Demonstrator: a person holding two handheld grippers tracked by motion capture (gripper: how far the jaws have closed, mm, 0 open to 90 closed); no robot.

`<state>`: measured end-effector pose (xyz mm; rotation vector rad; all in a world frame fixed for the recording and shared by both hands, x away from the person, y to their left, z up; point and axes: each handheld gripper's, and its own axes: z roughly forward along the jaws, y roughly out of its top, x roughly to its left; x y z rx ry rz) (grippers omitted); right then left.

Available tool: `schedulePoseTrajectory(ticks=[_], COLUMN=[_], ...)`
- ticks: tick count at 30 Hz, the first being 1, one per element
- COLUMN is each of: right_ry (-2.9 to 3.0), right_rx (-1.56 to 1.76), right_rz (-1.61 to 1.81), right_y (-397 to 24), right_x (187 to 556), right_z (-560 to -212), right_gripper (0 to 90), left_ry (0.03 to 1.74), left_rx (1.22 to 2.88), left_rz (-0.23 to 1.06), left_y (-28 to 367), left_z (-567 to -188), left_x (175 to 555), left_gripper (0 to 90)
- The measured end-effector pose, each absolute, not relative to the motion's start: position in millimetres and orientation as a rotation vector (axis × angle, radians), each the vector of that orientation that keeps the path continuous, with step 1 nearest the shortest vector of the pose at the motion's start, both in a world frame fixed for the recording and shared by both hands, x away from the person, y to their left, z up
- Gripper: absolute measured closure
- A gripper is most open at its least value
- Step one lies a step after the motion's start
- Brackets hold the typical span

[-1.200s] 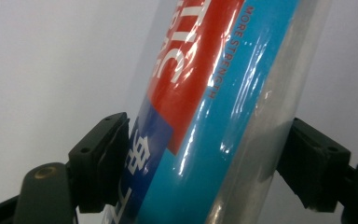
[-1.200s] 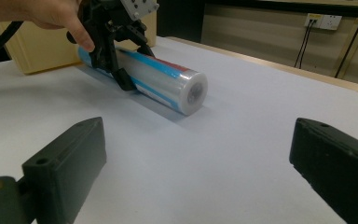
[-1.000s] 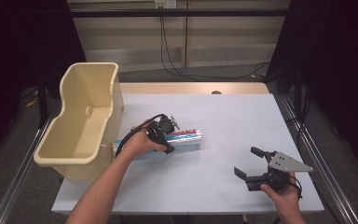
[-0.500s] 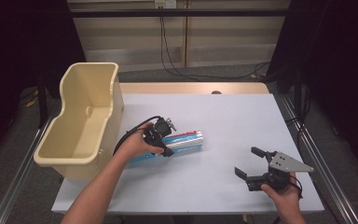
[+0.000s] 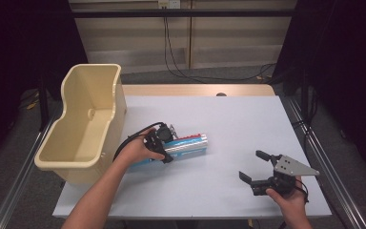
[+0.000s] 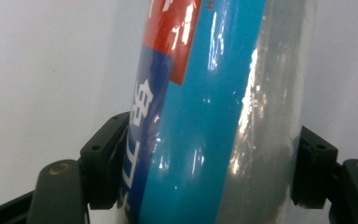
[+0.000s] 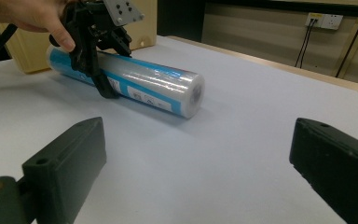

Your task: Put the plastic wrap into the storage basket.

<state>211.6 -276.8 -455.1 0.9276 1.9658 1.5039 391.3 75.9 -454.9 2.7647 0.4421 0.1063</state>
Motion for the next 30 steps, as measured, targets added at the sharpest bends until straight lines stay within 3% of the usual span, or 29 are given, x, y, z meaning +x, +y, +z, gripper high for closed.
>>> schedulePoseTrajectory(ticks=[5, 13, 21, 26, 30], right_ry=[1.969, 1.969, 1.969, 1.969, 1.967], right_rx=[0.925, 0.923, 0.926, 0.923, 0.926], right_rz=[1.504, 1.505, 1.507, 1.504, 1.51], right_y=[-276.6, -276.4, -277.6, -277.0, -277.1], right_x=[211.5, 211.7, 211.7, 211.6, 211.6], right_z=[-455.2, -454.9, -455.0, -454.8, -454.7], right_gripper=[3.4, 3.4, 3.4, 3.4, 3.4], left_ry=[0.384, 0.428, 0.612, 0.739, 0.785], left_rx=[2.775, 2.861, 2.788, 2.763, 2.737], left_rz=[0.125, 0.149, -0.066, -0.135, -0.117], left_y=[77.0, 65.6, 63.4, 62.4, 63.9], left_z=[-454.3, -450.3, -437.5, -420.0, -403.0], left_x=[391.4, 388.0, 390.6, 391.8, 393.6], left_gripper=[28.7, 29.3, 32.1, 32.2, 32.2])
